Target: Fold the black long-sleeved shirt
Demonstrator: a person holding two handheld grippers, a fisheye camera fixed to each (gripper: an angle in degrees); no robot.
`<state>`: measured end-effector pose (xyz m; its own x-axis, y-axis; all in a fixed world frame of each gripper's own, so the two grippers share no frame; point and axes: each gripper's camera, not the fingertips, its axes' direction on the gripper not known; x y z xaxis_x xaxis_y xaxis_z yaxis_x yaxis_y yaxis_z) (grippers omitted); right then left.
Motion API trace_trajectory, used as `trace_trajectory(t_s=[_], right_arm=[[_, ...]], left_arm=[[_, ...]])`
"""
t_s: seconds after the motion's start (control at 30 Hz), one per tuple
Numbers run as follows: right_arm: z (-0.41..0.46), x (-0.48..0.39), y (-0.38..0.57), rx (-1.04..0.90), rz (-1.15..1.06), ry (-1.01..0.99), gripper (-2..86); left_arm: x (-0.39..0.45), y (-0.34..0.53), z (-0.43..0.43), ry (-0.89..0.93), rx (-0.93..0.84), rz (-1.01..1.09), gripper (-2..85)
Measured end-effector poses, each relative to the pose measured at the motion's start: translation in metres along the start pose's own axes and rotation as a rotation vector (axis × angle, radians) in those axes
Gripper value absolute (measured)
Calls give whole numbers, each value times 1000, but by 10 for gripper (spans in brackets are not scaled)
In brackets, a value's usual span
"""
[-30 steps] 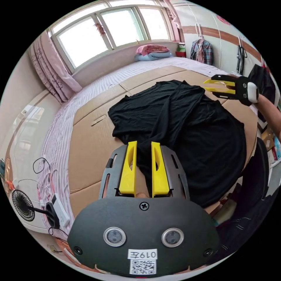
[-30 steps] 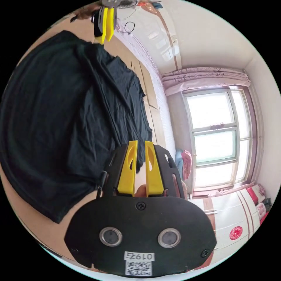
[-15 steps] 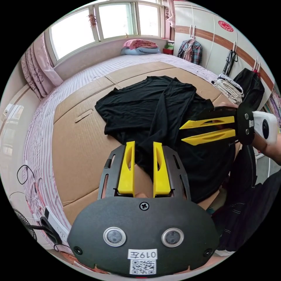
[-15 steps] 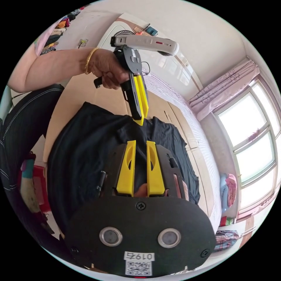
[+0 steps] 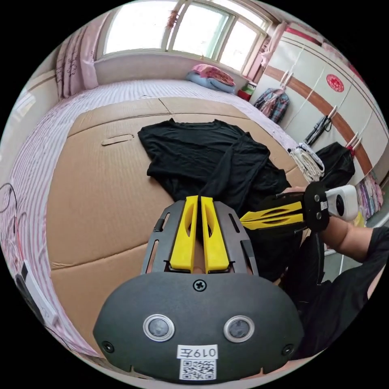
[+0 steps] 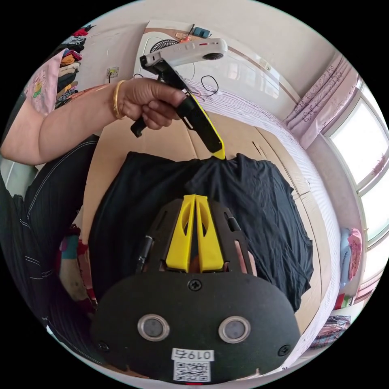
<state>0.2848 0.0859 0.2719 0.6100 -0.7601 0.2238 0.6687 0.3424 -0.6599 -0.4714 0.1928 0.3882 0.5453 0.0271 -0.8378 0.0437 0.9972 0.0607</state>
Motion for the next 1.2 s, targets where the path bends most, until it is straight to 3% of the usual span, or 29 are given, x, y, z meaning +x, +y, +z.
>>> trace_trajectory(t_s=[0.27,0.6,0.77,0.9,1.2], right_arm=[[15,-36,2,41,-14,57,-6],[1,-63,25,118,26,264,47],[31,-72,26,-67,-102,391,75],[41,-77,19,-110,-188,400,81],[46,-94,-3,-127,-264,340,75]], left_arm=[[-9,12,15,-54,-78,-85,45],[-6,28,-14,9,10,-89,74],[93,28,-18,77,47,268,68],[179,26,22,-174,-70,524,74],[209,10,61,-254,-166,503,57]])
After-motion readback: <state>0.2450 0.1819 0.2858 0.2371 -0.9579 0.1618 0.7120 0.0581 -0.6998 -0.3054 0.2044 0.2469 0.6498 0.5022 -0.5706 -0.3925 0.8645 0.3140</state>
